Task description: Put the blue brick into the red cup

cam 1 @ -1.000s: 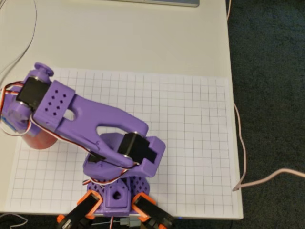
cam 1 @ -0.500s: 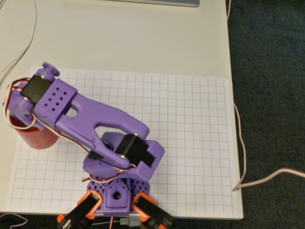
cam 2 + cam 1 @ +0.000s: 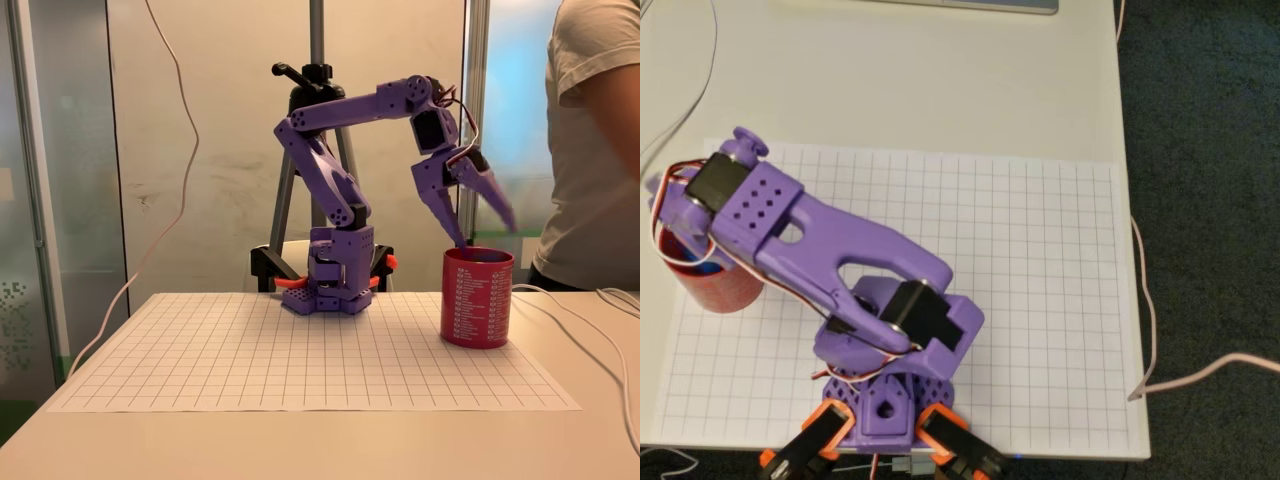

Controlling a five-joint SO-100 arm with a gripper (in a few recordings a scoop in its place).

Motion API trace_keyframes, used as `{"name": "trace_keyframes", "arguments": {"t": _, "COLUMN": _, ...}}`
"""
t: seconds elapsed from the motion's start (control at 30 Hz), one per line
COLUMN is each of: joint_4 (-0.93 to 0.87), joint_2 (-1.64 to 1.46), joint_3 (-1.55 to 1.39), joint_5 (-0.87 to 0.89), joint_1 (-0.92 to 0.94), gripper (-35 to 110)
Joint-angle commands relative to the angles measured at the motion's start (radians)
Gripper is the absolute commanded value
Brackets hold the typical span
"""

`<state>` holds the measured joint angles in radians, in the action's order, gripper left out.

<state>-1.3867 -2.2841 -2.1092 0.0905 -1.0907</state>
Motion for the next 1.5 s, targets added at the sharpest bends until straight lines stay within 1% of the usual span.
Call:
{"name": "trace_keyframes", "arguments": {"t": 0.0, "joint_4": -0.009, "joint_2": -0.018, "joint_3": 0.015, "joint_5": 0.011, "joint_1": -0.012, "gripper": 57}}
{"name": "trace_keyframes", "arguments": {"t": 0.27, "joint_4": -0.023, "joint_2": -0.011, "joint_3": 0.014, "joint_5": 0.0, "joint_1": -0.015, "gripper": 56}}
{"name": "trace_keyframes", "arguments": {"t": 0.3, "joint_4": -0.025, "joint_2": -0.012, "joint_3": 0.015, "joint_5": -0.005, "joint_1": -0.014, "gripper": 51}}
{"name": "trace_keyframes", "arguments": {"t": 0.33, "joint_4": -0.017, "joint_2": -0.009, "joint_3": 0.021, "joint_5": -0.041, "joint_1": -0.015, "gripper": 20}}
{"name": "trace_keyframes", "arguments": {"t": 0.37, "joint_4": -0.011, "joint_2": 0.005, "joint_3": 0.037, "joint_5": -0.054, "joint_1": -0.014, "gripper": 0}}
{"name": "trace_keyframes", "arguments": {"t": 0.53, "joint_4": -0.008, "joint_2": 0.008, "joint_3": 0.041, "joint_5": -0.035, "joint_1": -0.003, "gripper": 0}}
{"name": "trace_keyframes", "arguments": {"t": 0.67, "joint_4": 0.058, "joint_2": 0.0, "joint_3": 0.037, "joint_5": -0.023, "joint_1": 0.044, "gripper": 0}}
{"name": "trace_keyframes", "arguments": {"t": 0.8, "joint_4": 0.253, "joint_2": -0.032, "joint_3": 0.044, "joint_5": 0.061, "joint_1": 0.287, "gripper": 0}}
{"name": "trace_keyframes", "arguments": {"t": 0.87, "joint_4": 0.314, "joint_2": -0.037, "joint_3": 0.054, "joint_5": 0.064, "joint_1": 0.43, "gripper": 0}}
{"name": "trace_keyframes", "arguments": {"t": 0.93, "joint_4": 0.333, "joint_2": -0.035, "joint_3": 0.083, "joint_5": 0.048, "joint_1": 0.568, "gripper": 0}}
{"name": "trace_keyframes", "arguments": {"t": 1.07, "joint_4": 0.336, "joint_2": -0.06, "joint_3": 0.15, "joint_5": 0.011, "joint_1": 0.819, "gripper": 0}}
{"name": "trace_keyframes", "arguments": {"t": 1.2, "joint_4": 0.311, "joint_2": -0.192, "joint_3": 0.172, "joint_5": 0.0, "joint_1": 1.012, "gripper": 0}}
{"name": "trace_keyframes", "arguments": {"t": 1.33, "joint_4": 0.221, "joint_2": -0.39, "joint_3": 0.152, "joint_5": -0.018, "joint_1": 1.121, "gripper": 0}}
{"name": "trace_keyframes", "arguments": {"t": 1.47, "joint_4": 0.152, "joint_2": -0.617, "joint_3": 0.051, "joint_5": -0.035, "joint_1": 1.158, "gripper": 0}}
